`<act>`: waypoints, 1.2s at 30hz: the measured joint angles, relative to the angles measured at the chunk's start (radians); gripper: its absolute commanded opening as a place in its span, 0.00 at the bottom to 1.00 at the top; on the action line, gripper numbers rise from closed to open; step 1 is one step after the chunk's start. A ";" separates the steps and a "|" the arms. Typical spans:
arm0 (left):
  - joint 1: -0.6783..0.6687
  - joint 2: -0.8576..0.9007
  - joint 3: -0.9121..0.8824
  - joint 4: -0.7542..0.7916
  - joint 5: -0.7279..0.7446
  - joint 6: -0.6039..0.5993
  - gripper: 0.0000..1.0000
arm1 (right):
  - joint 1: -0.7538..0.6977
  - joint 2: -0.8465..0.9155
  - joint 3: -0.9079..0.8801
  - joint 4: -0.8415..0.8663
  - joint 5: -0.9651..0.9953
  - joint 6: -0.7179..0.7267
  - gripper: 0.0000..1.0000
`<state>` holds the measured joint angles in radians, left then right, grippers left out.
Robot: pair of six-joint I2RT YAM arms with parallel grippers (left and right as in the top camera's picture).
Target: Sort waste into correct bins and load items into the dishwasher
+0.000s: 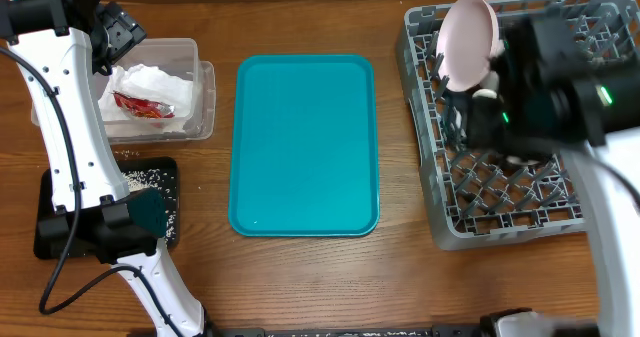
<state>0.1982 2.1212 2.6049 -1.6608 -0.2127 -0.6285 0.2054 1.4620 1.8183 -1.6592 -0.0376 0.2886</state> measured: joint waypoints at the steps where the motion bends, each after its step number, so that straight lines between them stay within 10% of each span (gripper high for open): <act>1: 0.000 0.000 0.000 0.000 0.000 0.000 1.00 | 0.000 -0.043 -0.032 0.010 0.000 -0.001 1.00; 15: 0.000 0.000 0.000 0.000 0.000 0.000 1.00 | 0.000 -0.684 -0.470 0.343 -0.008 0.006 1.00; 36: 0.000 0.000 0.000 0.000 0.000 0.000 1.00 | 0.000 -0.707 -0.487 0.298 -0.008 0.022 1.00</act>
<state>0.1982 2.1212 2.6049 -1.6608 -0.2123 -0.6285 0.2054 0.7547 1.3315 -1.3613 -0.0456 0.3103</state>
